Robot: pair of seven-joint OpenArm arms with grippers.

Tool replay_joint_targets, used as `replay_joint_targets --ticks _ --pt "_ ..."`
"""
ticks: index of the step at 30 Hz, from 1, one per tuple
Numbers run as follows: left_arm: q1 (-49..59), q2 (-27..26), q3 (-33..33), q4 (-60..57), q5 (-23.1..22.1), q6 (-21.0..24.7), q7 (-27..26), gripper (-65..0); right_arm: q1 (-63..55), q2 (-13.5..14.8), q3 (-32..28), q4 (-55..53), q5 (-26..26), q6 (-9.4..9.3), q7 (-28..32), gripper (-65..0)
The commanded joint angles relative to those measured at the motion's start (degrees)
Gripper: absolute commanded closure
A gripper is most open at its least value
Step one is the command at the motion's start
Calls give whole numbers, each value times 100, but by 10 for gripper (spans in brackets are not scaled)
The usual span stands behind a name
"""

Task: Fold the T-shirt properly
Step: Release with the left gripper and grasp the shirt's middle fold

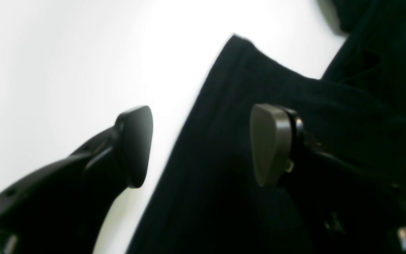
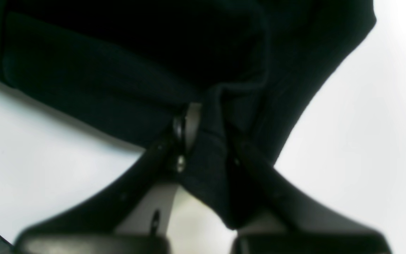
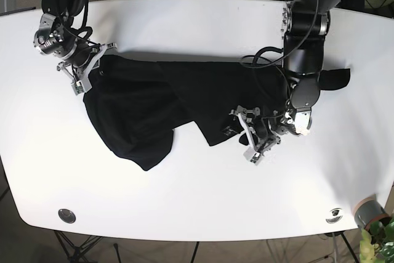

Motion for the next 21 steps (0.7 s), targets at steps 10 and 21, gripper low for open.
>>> replay_joint_targets --ticks 10,21 --pt "-608 208 452 -1060 -101 -25 -100 -408 132 71 34 113 108 43 113 -21" --pt "-397 287 487 -1051 -110 -25 437 -407 255 71 34 104 117 43 113 -21"
